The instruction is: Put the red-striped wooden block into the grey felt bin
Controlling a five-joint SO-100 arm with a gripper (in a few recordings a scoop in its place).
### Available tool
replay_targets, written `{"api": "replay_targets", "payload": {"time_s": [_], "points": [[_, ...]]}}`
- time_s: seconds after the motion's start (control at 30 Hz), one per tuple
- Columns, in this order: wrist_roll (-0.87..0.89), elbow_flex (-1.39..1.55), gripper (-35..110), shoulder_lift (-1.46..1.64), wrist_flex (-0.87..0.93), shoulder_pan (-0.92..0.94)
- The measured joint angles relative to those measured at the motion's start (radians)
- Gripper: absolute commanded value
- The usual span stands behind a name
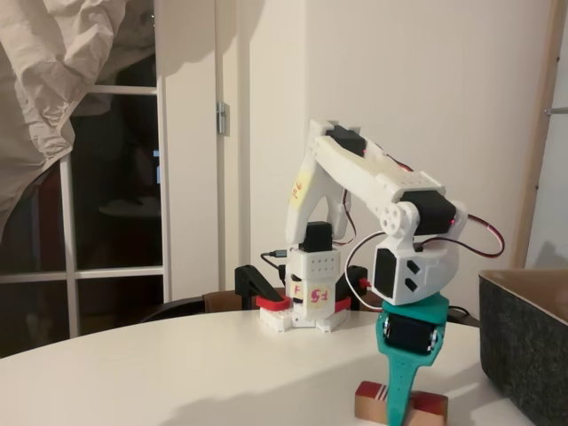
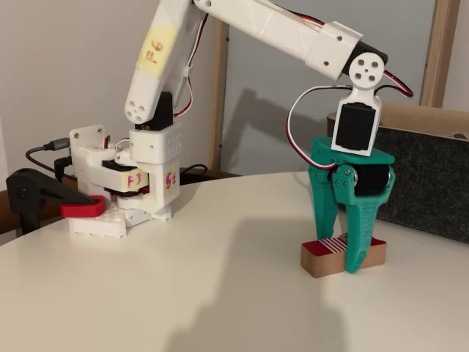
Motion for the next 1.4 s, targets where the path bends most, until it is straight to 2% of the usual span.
{"api": "replay_targets", "payload": {"time_s": [0.8, 1.4], "points": [[0.089, 0.009, 4, 0.04, 0.0, 0.075], [0.341, 0.014, 6, 0.367, 0.0, 0.206]]}}
